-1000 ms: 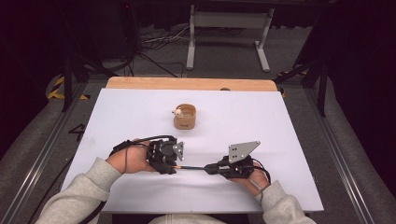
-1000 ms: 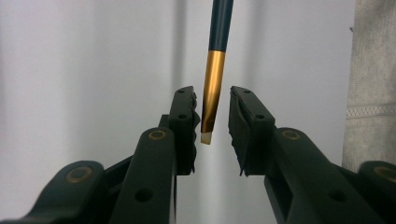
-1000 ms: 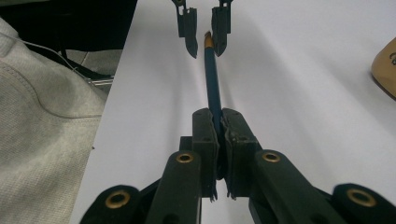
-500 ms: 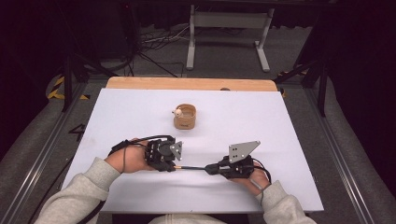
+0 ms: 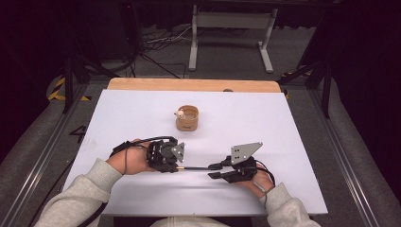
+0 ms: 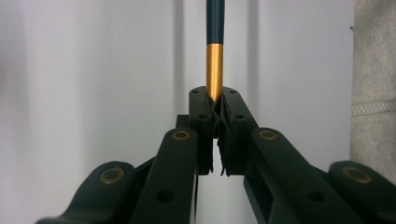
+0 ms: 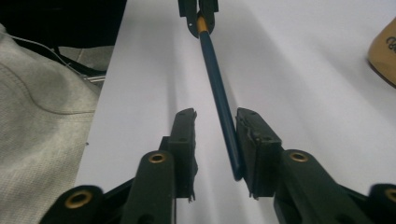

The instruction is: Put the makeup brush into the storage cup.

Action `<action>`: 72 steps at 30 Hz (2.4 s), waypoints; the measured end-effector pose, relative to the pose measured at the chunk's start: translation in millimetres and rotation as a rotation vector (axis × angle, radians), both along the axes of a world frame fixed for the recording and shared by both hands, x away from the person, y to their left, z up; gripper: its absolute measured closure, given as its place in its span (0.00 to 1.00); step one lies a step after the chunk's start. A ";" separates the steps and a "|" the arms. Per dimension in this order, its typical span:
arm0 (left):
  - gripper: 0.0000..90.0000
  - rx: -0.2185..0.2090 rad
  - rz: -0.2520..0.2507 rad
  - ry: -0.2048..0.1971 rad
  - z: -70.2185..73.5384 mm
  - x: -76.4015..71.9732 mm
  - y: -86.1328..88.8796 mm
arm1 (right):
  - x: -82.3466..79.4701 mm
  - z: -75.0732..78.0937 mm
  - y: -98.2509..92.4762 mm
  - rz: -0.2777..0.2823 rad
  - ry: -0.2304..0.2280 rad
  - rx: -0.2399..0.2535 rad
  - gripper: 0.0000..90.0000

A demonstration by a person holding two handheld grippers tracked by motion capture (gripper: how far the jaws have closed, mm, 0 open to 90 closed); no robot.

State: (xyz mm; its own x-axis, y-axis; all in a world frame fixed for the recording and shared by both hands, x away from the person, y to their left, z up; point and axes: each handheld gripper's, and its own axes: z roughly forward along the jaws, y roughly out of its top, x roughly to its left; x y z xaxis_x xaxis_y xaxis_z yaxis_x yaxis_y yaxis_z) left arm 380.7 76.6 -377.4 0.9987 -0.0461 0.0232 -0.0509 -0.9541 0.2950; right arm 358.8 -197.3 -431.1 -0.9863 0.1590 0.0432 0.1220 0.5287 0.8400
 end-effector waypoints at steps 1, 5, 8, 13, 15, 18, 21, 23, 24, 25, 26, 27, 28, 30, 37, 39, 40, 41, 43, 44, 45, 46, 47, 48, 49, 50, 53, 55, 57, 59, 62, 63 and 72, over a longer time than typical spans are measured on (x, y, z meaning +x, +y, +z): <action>0.95 0.004 0.001 -0.002 -0.2 -0.1 0.1 | -0.2 1.4 0.4 -0.014 -0.011 -0.004 0.63; 0.95 0.024 -0.002 -0.007 1.0 -0.2 -0.7 | 0.9 11.5 0.4 -0.070 -0.025 -0.033 0.55; 0.95 0.026 0.002 -0.008 1.6 -0.3 -1.4 | 2.4 17.0 0.5 -0.069 -0.028 -0.042 0.55; 0.95 0.033 -0.002 -0.005 2.0 0.5 -4.0 | 6.4 31.7 6.7 -0.051 -0.045 -0.104 0.55; 0.95 0.034 0.005 0.000 1.5 0.3 -4.9 | 8.4 36.0 10.7 -0.045 -0.040 -0.134 0.55; 0.95 0.038 0.004 0.002 1.3 0.9 -6.8 | 10.2 38.5 14.3 -0.037 -0.040 -0.158 0.55; 0.95 0.041 0.003 0.006 3.1 0.8 -9.5 | 12.7 43.0 21.6 -0.022 -0.038 -0.206 0.56; 0.95 0.049 0.004 0.003 3.8 0.6 -10.3 | 13.2 44.5 24.0 -0.015 -0.037 -0.221 0.56; 0.95 0.050 -0.005 -0.001 3.5 0.8 -11.8 | 14.1 46.6 27.9 -0.008 -0.038 -0.242 0.56; 0.95 0.050 -0.005 -0.001 3.5 0.8 -11.8 | 14.1 46.6 27.9 -0.008 -0.038 -0.242 0.56; 0.95 0.049 -0.004 0.002 3.0 0.5 -12.3 | 14.5 47.6 29.8 -0.006 -0.036 -0.252 0.57; 0.95 0.059 -0.002 -0.003 3.4 0.2 -13.0 | 14.9 48.5 31.7 0.000 -0.035 -0.266 0.57; 0.95 0.058 0.000 0.002 3.0 0.1 -13.3 | 15.2 49.4 34.3 0.008 -0.035 -0.283 0.58; 0.95 0.057 -0.001 0.005 2.0 0.4 -13.7 | 15.3 50.4 38.5 0.013 -0.027 -0.316 0.58; 0.95 0.058 -0.004 0.003 2.0 0.6 -14.6 | 17.3 49.1 52.4 0.040 -0.015 -0.415 0.59; 0.95 0.059 -0.005 0.002 2.2 0.9 -14.7 | 18.2 47.4 56.3 0.047 -0.011 -0.449 0.59; 0.95 0.061 -0.003 0.003 2.2 0.7 -14.7 | 18.4 46.8 58.0 0.050 -0.008 -0.460 0.59; 0.95 0.061 -0.004 0.003 2.2 0.8 -14.7 | 18.4 46.3 59.5 0.052 -0.005 -0.473 0.59; 0.95 0.061 -0.005 0.006 1.9 0.8 -15.0 | 18.5 45.4 62.3 0.055 0.001 -0.492 0.59; 0.95 0.063 -0.007 0.005 1.9 1.0 -15.1 | 18.7 45.0 63.5 0.055 0.007 -0.500 0.59; 0.95 0.065 -0.006 0.007 1.8 0.8 -15.2 | 18.8 44.6 64.5 0.055 0.014 -0.509 0.59; 0.95 0.065 -0.007 0.012 1.7 0.9 -15.4 | 19.1 44.1 65.4 0.054 0.017 -0.518 0.59; 0.95 0.070 -0.009 0.008 1.7 0.5 -15.6 | 18.9 43.9 66.1 0.050 0.027 -0.527 0.59; 0.95 0.071 -0.005 0.010 1.4 0.3 -15.7 | 19.3 43.3 67.0 0.051 0.030 -0.534 0.59; 0.95 0.077 -0.004 0.012 1.5 0.4 -15.8 | 19.4 42.7 68.1 0.051 0.029 -0.543 0.59; 0.95 0.075 -0.004 0.015 1.5 0.5 -15.8 | 19.1 42.1 69.0 0.054 0.036 -0.550 0.60; 0.95 0.076 -0.007 0.013 1.3 1.0 -16.1 | 18.6 40.4 71.5 0.056 0.050 -0.573 0.63; 0.95 0.078 -0.005 0.013 1.0 0.9 -16.4 | 18.8 38.4 73.4 0.065 0.049 -0.587 0.67; 0.95 0.070 -0.006 0.019 0.3 1.0 -16.5 | 18.8 37.4 74.9 0.068 0.051 -0.599 0.70; 0.95 0.069 -0.010 0.017 0.1 1.4 -16.8 | 18.8 36.9 75.6 0.070 0.053 -0.604 0.71; 0.95 0.073 -0.013 0.014 -1.1 1.5 -17.7 | 18.1 35.2 77.6 0.077 0.062 -0.619 0.76; 0.95 0.076 -0.011 0.020 -1.3 1.2 -17.7 | 18.2 34.2 78.3 0.088 0.065 -0.629 0.79; 0.95 0.071 -0.007 0.015 -1.7 0.2 -18.6 | 17.9 32.8 79.7 0.104 0.047 -0.660 0.93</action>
State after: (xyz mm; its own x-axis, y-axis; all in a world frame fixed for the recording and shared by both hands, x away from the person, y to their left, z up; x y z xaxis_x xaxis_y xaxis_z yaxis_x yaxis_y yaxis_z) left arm 380.9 58.0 -379.1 0.9985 -0.0542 0.0043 -0.0537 -0.9723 0.2276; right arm 376.6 -117.6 -398.3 -0.9974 0.0707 0.0126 0.0709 0.9409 0.3312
